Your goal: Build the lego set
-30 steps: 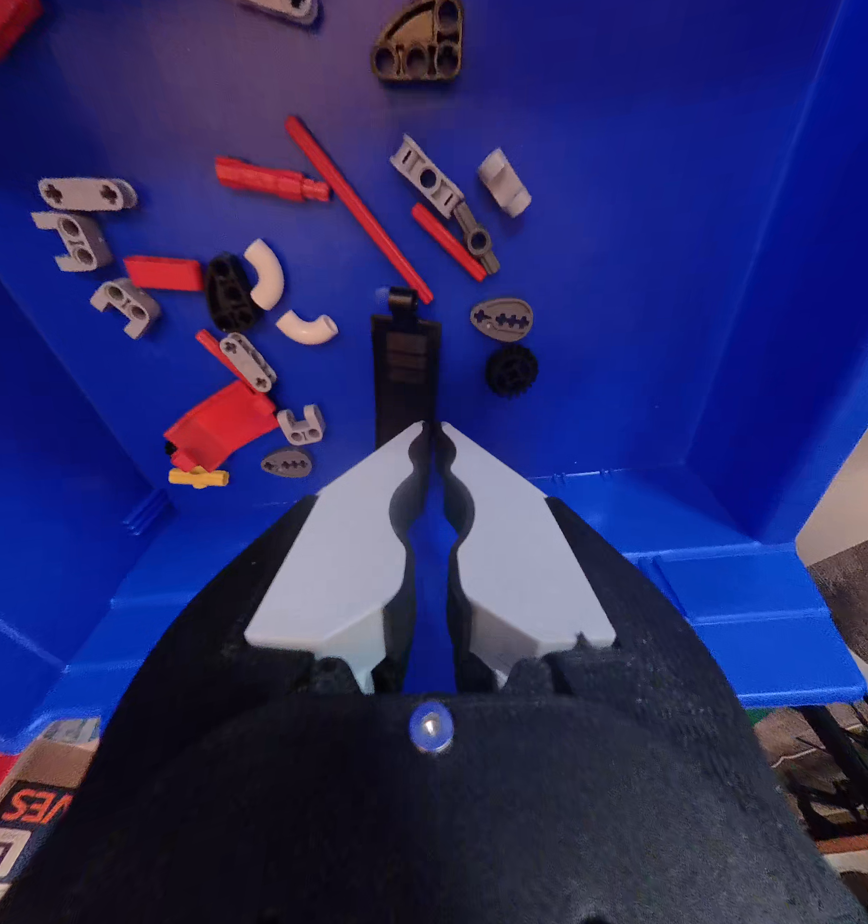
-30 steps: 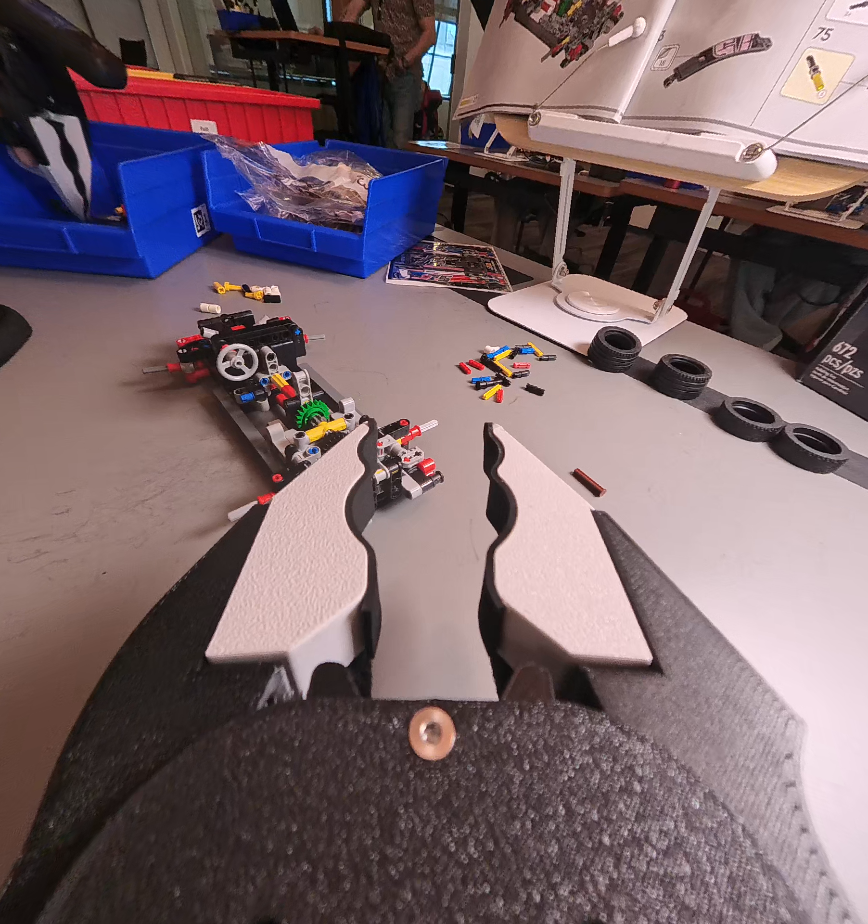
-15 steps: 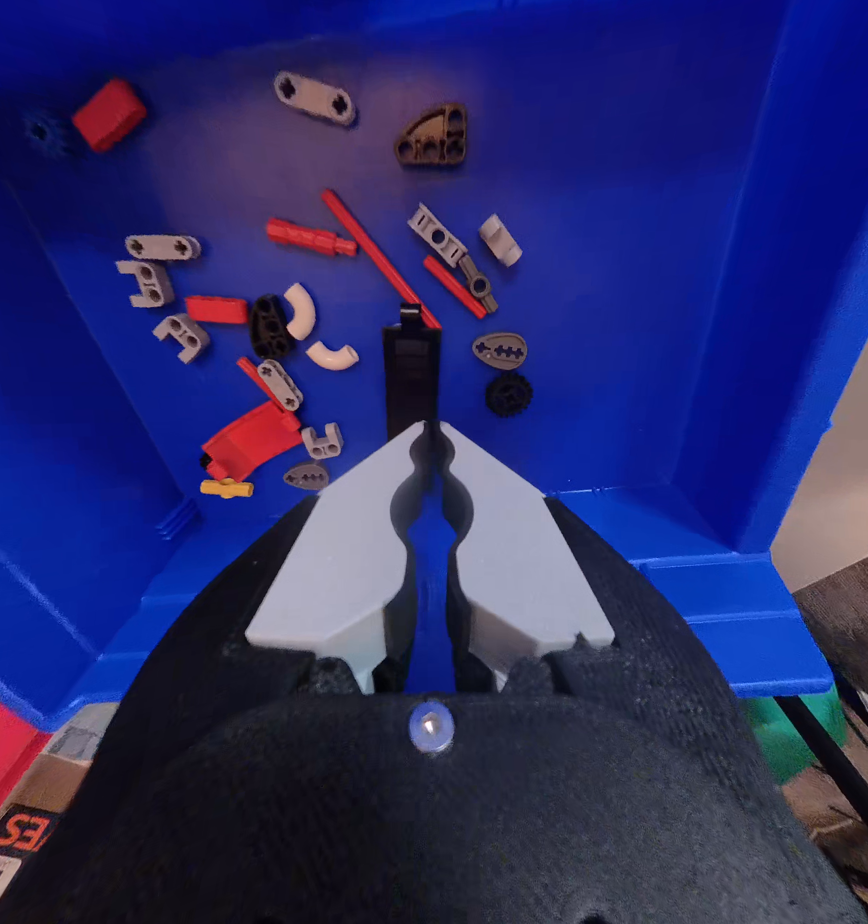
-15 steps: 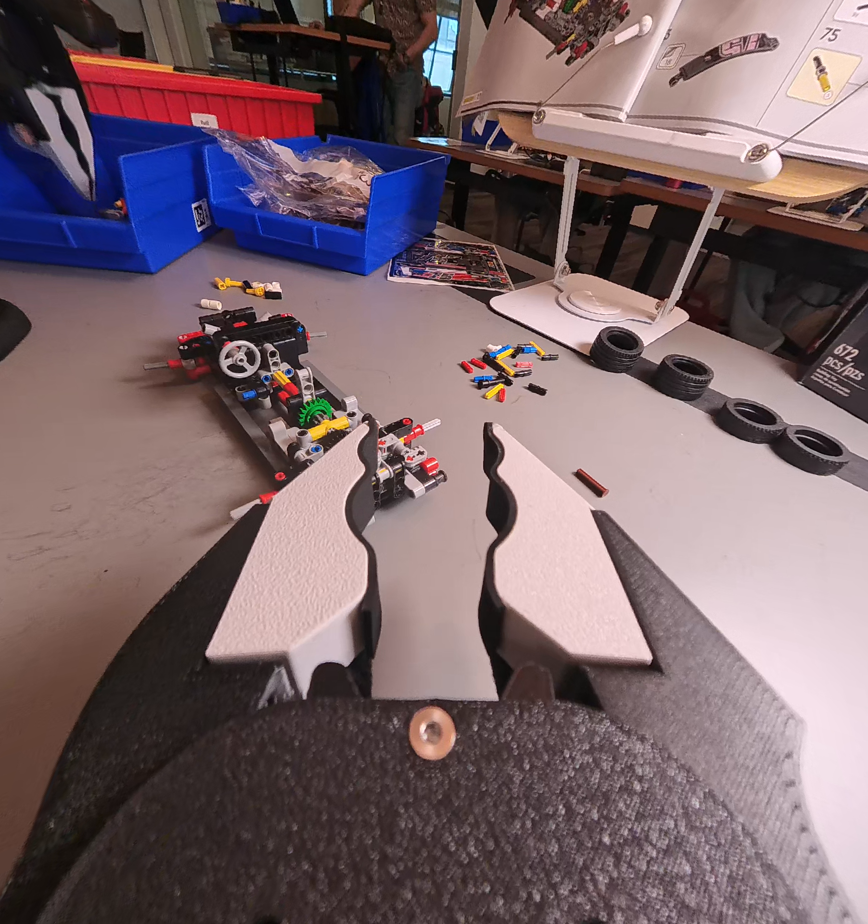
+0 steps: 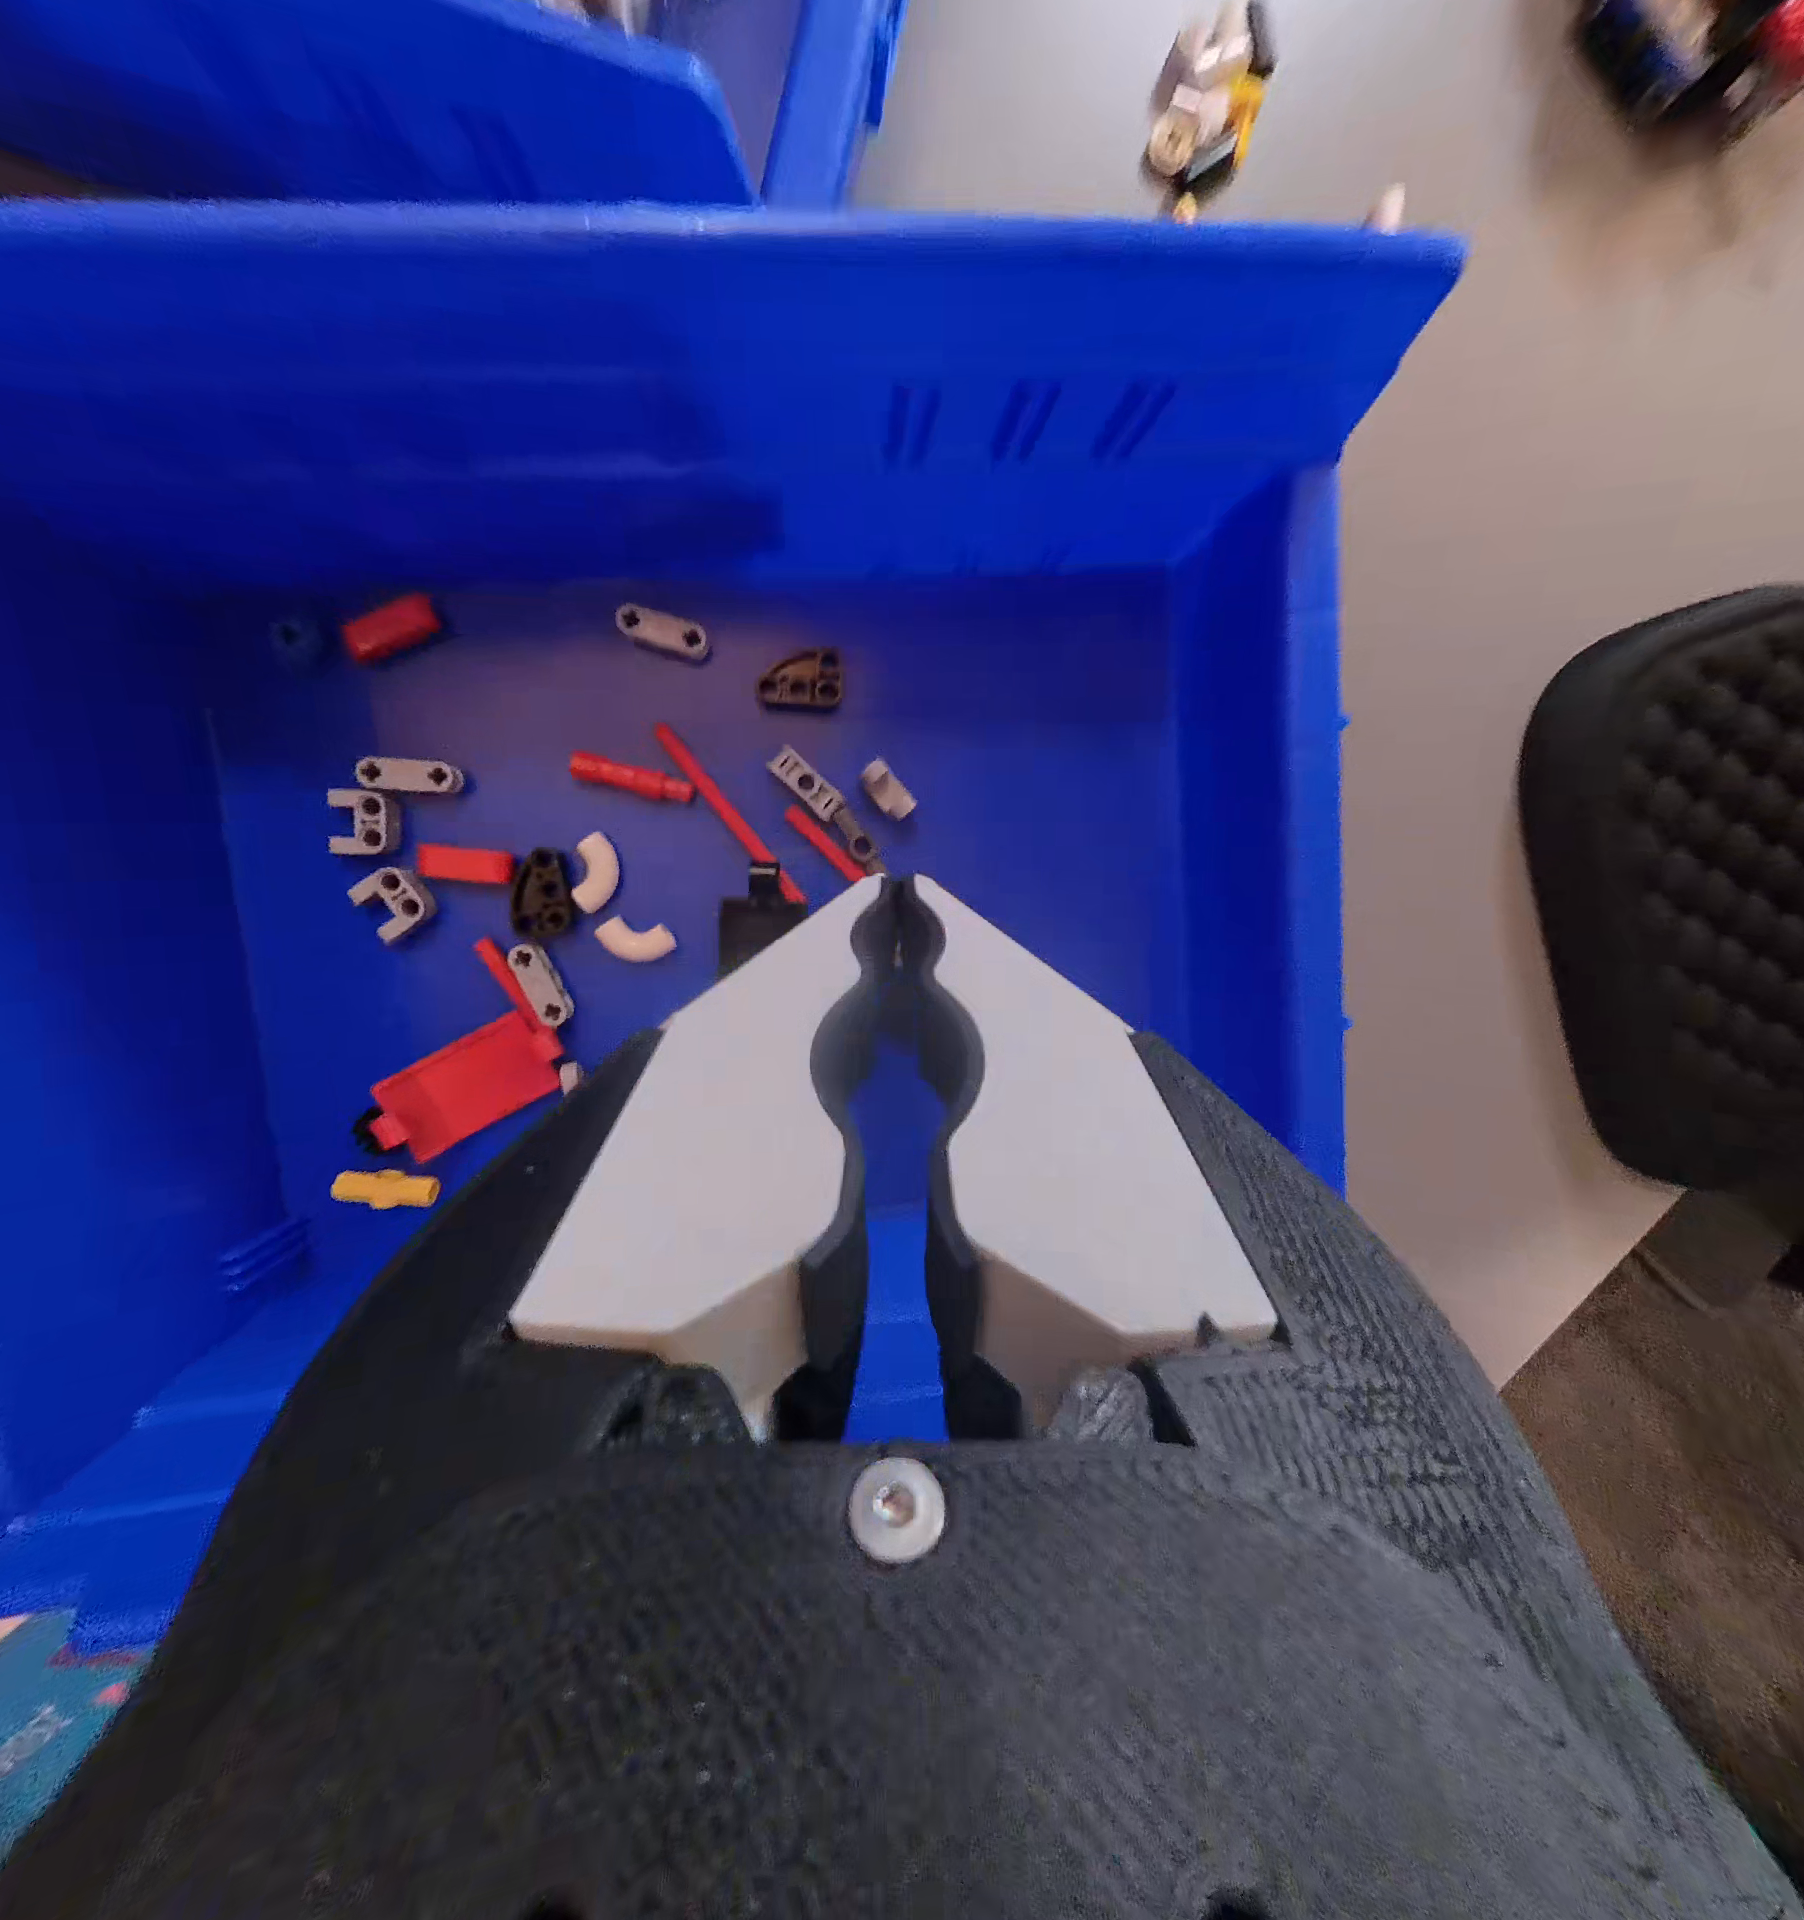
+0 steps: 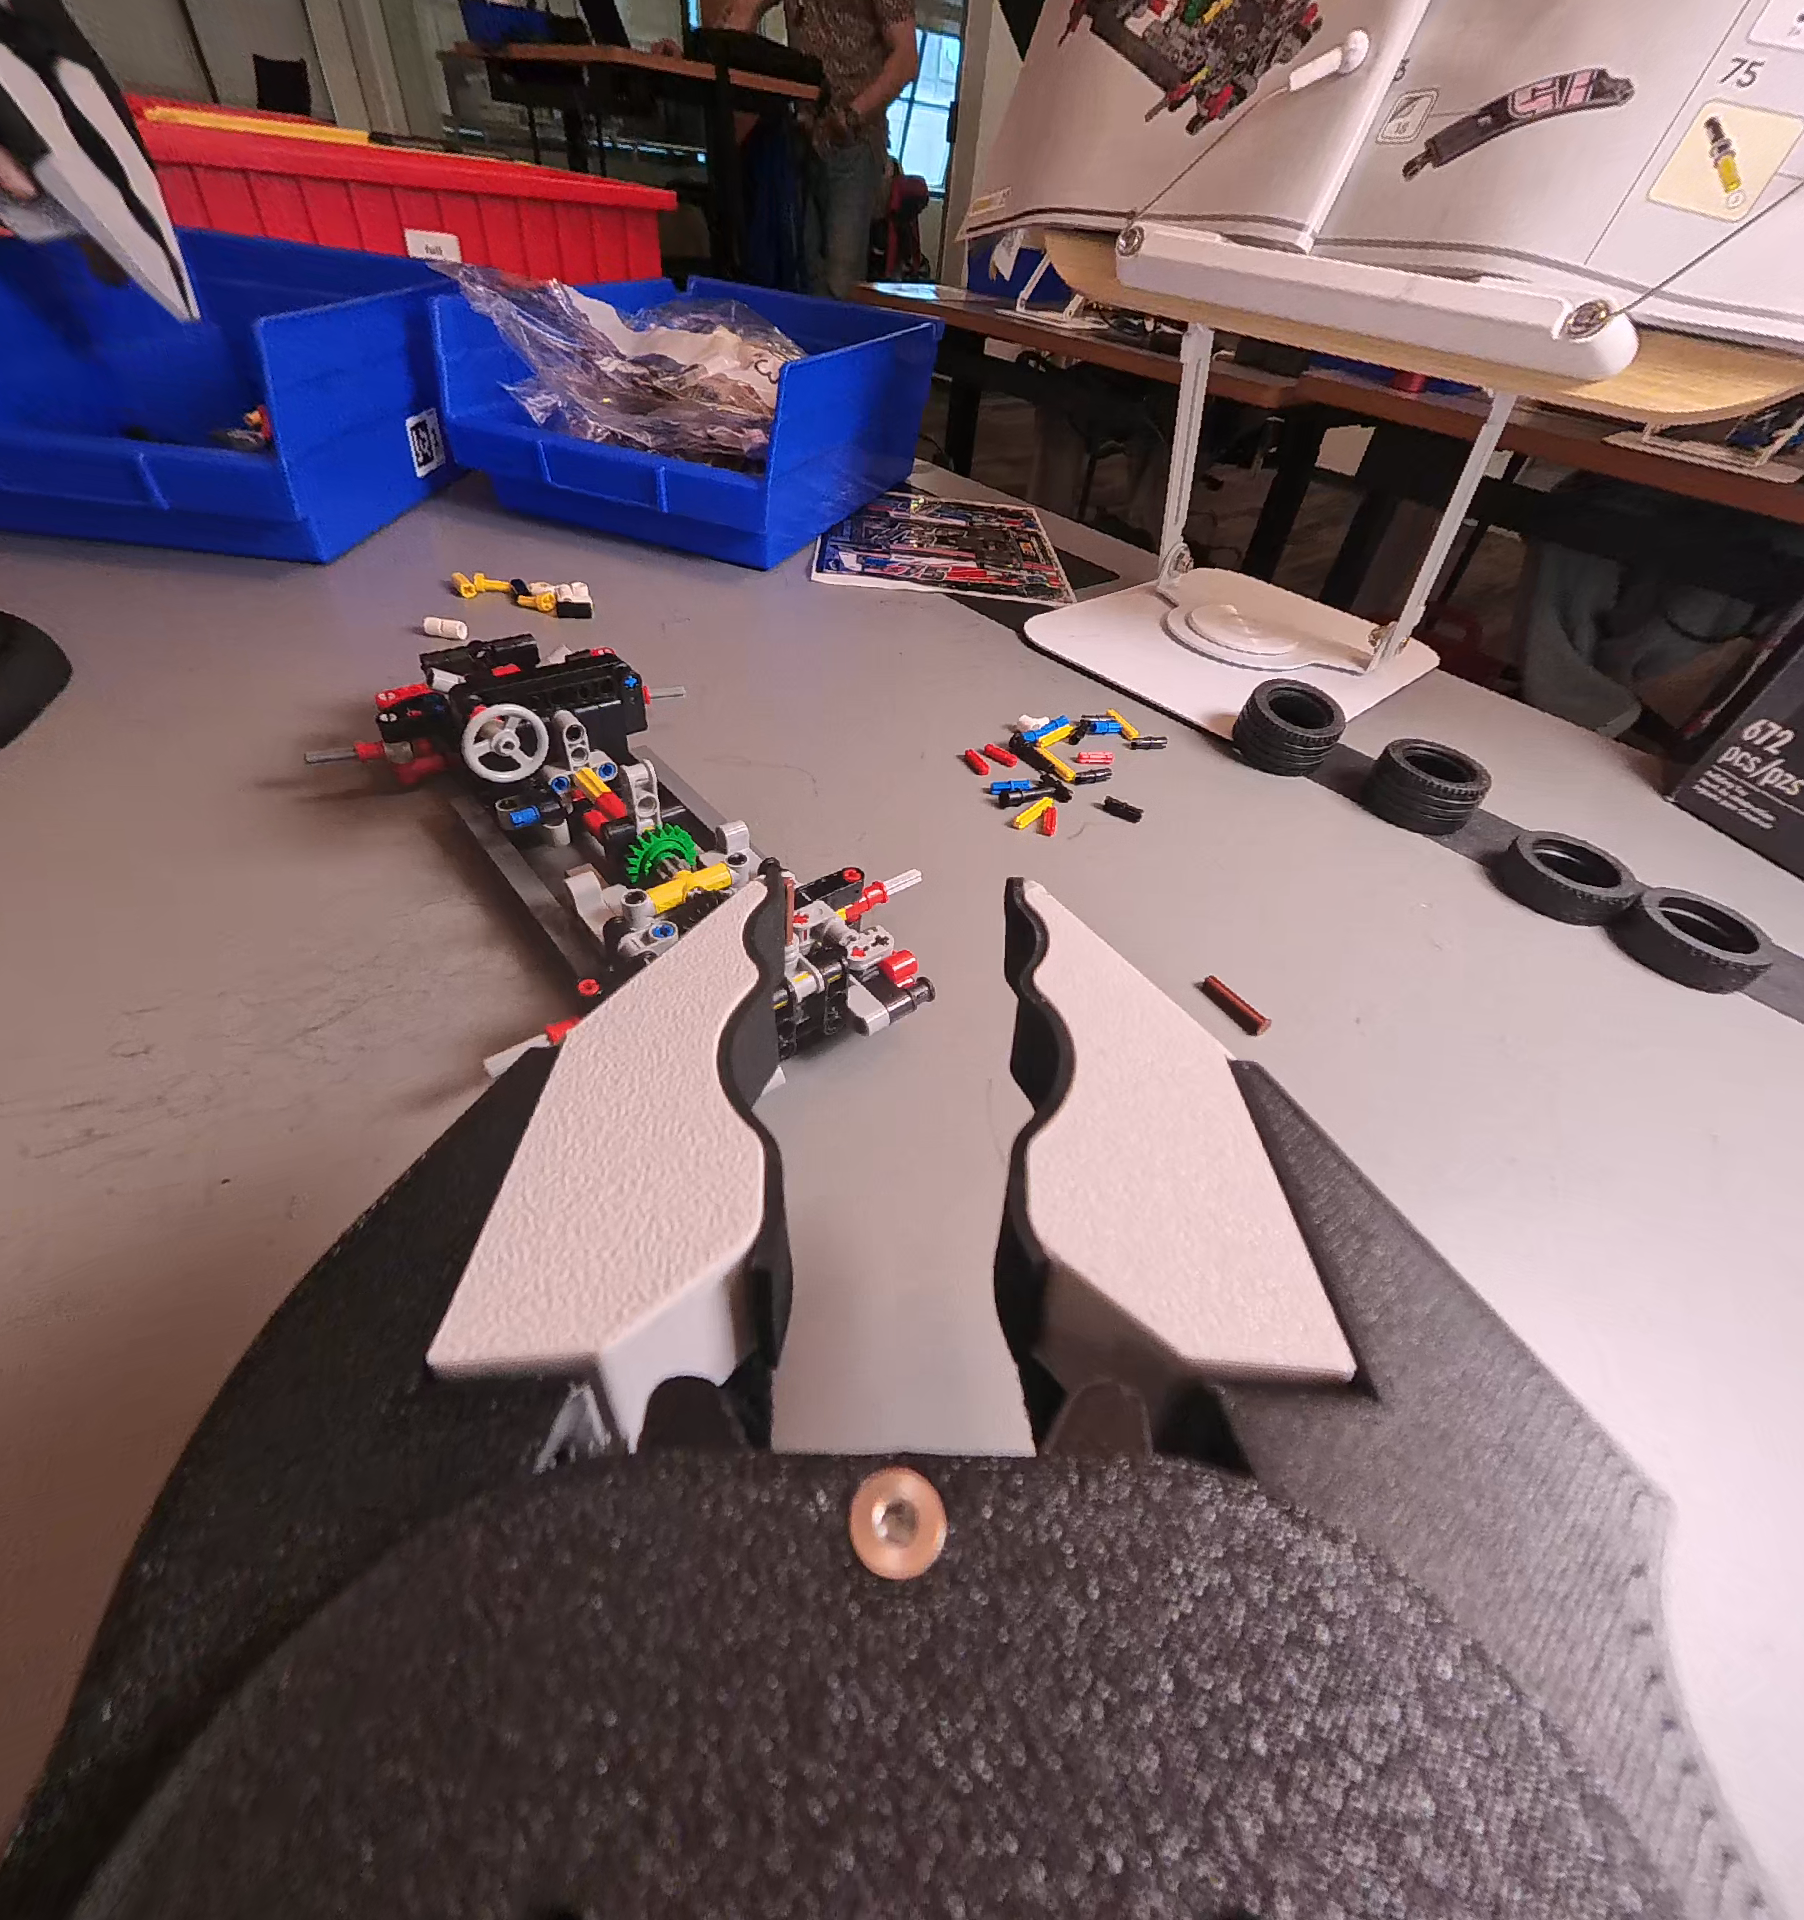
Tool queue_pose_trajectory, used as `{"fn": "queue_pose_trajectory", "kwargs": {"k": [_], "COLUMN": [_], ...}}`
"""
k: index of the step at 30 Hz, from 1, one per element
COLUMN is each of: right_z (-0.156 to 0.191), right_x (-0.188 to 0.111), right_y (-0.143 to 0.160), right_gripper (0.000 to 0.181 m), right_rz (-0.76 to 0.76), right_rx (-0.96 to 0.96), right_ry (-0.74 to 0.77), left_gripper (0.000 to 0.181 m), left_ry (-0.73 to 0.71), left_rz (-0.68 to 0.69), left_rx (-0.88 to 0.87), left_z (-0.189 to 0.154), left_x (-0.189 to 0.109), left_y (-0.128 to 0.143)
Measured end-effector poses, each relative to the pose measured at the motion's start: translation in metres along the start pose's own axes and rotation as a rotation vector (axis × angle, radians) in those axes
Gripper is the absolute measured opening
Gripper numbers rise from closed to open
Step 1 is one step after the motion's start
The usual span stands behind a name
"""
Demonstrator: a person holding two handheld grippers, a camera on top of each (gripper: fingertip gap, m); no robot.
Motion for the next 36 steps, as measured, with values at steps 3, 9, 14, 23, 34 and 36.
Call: {"fn": "queue_pose_trajectory", "kwargs": {"k": [3, 9, 14, 23, 34, 36], "right_z": [0.001, 0.003, 0.004, 0.005, 0.005, 0.005], "right_x": [0.000, 0.001, 0.002, 0.004, 0.005, 0.005], "right_y": [0.000, 0.000, 0.001, 0.001, 0.001, 0.001], "right_gripper": [0.039, 0.039, 0.042, 0.042, 0.042, 0.042], "right_rz": [0.001, 0.006, 0.024, 0.041, 0.044, 0.044], "right_rx": [-0.001, -0.012, -0.016, -0.022, -0.013, -0.008], "right_ry": [-0.002, -0.008, -0.017, -0.009, -0.005, -0.005], "left_gripper": [0.000, 0.000, 0.000, 0.007, 0.031, 0.033], "left_ry": [0.020, 0.059, 0.141, -0.100, -0.219, -0.212], "left_rz": [-0.087, -0.213, -0.324, -0.029, 0.558, 0.590], "left_rx": [-0.002, 0.013, 0.040, 0.140, 0.057, 0.038], "left_z": [-0.005, -0.017, -0.033, -0.026, 0.021, 0.027], "left_x": [-0.005, -0.009, -0.009, 0.011, 0.052, 0.056], "left_y": [-0.003, -0.012, -0.023, -0.010, 0.035, 0.036]}}
Point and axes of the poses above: each gripper's, where its closed fingertips meet, x out along the fingers, y out of its underside, z = x × y across the jaws, the point moved 9 cm from there along -x, back along the fingers, and after that the axes turned 1 degree about -x, right-handed, at the moved point
